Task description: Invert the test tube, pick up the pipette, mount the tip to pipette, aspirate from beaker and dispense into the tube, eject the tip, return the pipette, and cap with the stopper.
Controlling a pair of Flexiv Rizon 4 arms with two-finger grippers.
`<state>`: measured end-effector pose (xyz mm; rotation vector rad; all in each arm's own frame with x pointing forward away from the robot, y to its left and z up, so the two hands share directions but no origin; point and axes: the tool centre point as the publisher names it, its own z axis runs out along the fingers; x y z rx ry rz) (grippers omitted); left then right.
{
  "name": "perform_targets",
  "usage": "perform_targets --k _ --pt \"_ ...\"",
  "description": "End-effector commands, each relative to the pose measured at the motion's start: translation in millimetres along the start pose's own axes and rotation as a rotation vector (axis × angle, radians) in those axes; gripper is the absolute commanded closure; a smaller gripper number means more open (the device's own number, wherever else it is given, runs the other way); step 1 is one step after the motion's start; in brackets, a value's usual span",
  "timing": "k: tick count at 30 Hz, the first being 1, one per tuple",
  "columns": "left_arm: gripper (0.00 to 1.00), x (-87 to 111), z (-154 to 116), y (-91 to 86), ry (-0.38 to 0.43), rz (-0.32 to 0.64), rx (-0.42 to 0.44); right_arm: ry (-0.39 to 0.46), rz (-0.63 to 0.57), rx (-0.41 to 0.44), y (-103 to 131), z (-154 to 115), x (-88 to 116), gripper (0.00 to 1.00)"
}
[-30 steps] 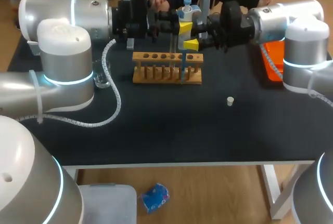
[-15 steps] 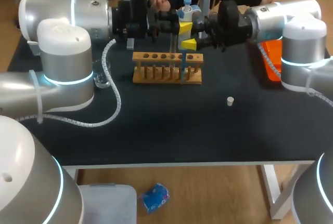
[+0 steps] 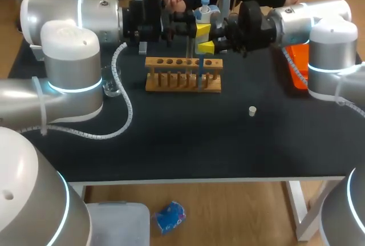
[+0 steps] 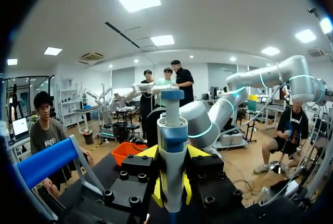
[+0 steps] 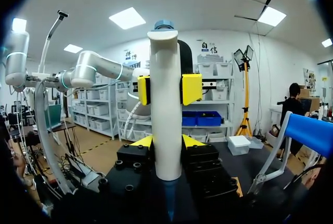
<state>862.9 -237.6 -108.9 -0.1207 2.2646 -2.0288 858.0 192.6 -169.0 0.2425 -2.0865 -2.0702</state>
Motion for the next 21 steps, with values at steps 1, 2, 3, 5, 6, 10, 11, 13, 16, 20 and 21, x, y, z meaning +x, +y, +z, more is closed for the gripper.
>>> perform_targets --k 1,2,3,5,6,10,11,13,16,20,21 --pt "0.00 1.9 1.1 0.4 -0.001 0.001 0.003 -0.001 0.000 -0.002 -0.6 -2.4 -2.0 1.00" --pt "0.00 1.9 1.1 0.4 -0.001 0.001 0.003 -0.003 0.001 -0.004 -0.2 -3.0 -2.1 1.00" --pt "0.00 1.9 1.1 0.4 -0.001 0.001 0.003 -0.004 0.000 -0.005 0.3 -3.9 -2.2 1.00" --pt "0.00 1.9 1.1 0.4 -0.001 0.001 0.003 -0.007 -0.001 -0.007 1.2 -5.6 -2.6 1.00" --pt "0.00 1.9 1.1 0.4 -0.001 0.001 0.003 -0.009 -0.002 -0.009 1.7 -6.9 -2.8 1.00" --pt "0.00 1.9 1.1 0.4 -0.001 0.001 0.003 -0.022 -0.003 -0.010 2.6 -13.7 -3.4 1.00" --pt "0.00 1.9 1.1 0.4 -0.001 0.001 0.003 -0.023 -0.002 -0.010 2.9 -16.0 -3.4 1.00" --pt "0.00 1.9 1.1 0.4 -0.001 0.001 0.003 -0.031 -0.003 -0.009 3.6 -21.9 -2.8 1.00" --pt "0.00 1.9 1.1 0.4 -0.001 0.001 0.003 -0.035 0.001 -0.013 5.2 -33.7 -1.7 1.00" --pt "0.00 1.9 1.1 0.4 -0.001 0.001 0.003 -0.047 -0.005 0.000 6.4 -52.9 1.4 1.00" --pt "0.00 1.9 1.1 0.4 -0.001 0.001 0.003 -0.048 -0.003 0.001 6.7 -58.2 1.9 1.00"
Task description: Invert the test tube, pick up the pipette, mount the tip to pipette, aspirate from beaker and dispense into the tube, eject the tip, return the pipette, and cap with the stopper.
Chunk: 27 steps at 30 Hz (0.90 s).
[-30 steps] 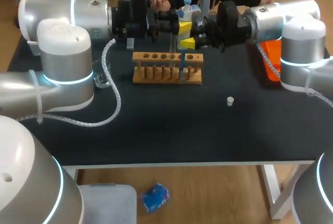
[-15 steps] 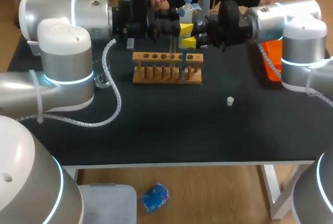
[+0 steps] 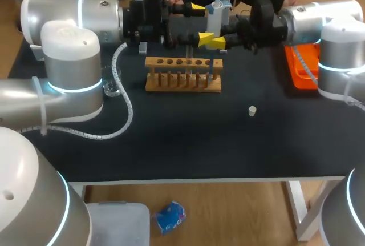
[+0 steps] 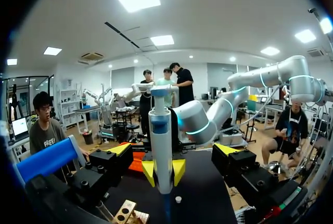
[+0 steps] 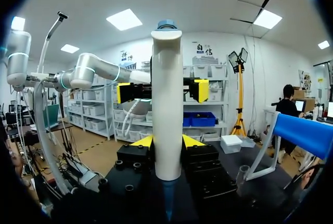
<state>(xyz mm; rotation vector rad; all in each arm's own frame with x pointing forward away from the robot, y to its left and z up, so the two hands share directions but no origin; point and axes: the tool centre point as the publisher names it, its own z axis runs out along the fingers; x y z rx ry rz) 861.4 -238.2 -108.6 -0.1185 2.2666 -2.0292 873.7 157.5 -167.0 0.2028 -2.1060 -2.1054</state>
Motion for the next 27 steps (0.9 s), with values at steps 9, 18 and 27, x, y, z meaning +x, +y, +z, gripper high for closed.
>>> perform_targets --k 9,18,27 --pt "0.00 0.4 0.6 0.7 -0.003 0.001 0.004 -0.020 -0.015 0.028 8.9 -67.2 8.7 1.00" --pt "0.00 0.4 0.6 0.7 -0.003 0.001 0.004 -0.068 -0.039 0.063 10.8 -102.4 2.4 1.00" --pt "0.00 0.4 0.6 0.7 -0.003 0.001 0.004 -0.068 -0.039 0.063 10.8 -102.4 2.4 1.00"
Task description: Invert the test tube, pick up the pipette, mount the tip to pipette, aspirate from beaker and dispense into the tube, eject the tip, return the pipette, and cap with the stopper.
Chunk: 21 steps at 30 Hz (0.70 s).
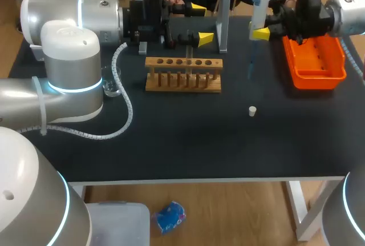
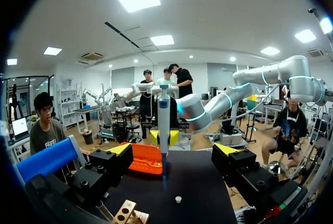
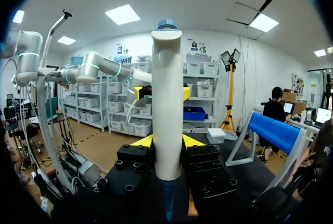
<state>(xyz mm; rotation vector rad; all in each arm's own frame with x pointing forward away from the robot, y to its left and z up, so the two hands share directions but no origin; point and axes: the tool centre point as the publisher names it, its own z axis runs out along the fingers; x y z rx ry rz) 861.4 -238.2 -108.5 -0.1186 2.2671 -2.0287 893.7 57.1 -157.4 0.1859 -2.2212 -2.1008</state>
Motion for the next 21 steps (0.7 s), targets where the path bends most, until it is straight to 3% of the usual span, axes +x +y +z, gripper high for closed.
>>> perform_targets --k 1,8,21 --pt "0.00 0.4 0.7 0.9 -0.003 0.001 0.004 -0.002 0.000 0.003 1.1 -0.2 1.2 1.00" --pt "0.00 0.4 0.7 0.9 -0.003 0.001 0.004 0.060 -0.032 -0.045 2.6 -2.6 -0.6 1.00" --pt "0.00 0.4 0.7 0.9 -0.003 0.001 0.004 0.034 -0.036 -0.105 -1.9 -93.0 -24.9 1.00"
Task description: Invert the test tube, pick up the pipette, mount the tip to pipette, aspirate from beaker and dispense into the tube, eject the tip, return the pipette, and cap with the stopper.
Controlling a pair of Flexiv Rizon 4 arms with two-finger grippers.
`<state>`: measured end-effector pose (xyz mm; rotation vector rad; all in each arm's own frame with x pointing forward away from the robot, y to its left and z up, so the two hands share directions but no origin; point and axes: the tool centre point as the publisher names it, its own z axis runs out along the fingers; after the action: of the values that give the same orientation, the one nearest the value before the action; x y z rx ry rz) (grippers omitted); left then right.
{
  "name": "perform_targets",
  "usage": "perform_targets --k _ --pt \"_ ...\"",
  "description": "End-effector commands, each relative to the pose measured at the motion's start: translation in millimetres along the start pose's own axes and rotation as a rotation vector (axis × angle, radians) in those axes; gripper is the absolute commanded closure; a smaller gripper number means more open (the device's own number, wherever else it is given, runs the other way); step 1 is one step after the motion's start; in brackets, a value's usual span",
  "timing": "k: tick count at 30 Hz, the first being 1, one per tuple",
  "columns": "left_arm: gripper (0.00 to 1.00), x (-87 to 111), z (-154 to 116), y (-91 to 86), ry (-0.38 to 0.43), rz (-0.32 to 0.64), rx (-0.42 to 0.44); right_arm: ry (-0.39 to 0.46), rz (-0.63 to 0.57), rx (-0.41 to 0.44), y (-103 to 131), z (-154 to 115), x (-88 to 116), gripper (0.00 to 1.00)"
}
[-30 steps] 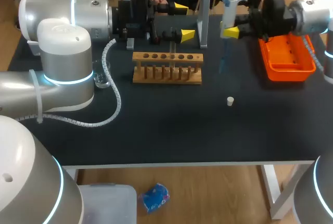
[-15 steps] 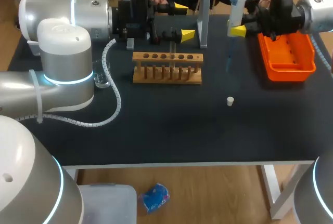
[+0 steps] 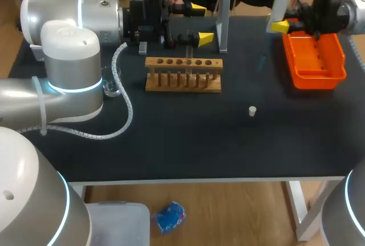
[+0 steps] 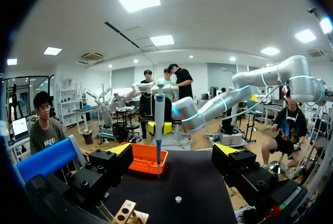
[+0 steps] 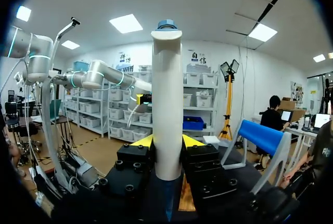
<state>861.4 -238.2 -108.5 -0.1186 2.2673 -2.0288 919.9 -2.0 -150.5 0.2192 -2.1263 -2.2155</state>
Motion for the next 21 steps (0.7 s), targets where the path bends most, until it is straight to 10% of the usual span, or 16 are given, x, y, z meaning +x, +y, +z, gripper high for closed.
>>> perform_targets --k 1,21 --pt "0.00 0.4 0.7 0.9 -0.003 0.002 0.004 0.015 -0.005 -0.002 -2.0 -36.7 -8.6 1.00" --pt "0.00 0.4 0.7 0.9 -0.003 0.002 0.004 -0.182 -0.022 0.032 -1.6 -121.9 -25.8 1.00"
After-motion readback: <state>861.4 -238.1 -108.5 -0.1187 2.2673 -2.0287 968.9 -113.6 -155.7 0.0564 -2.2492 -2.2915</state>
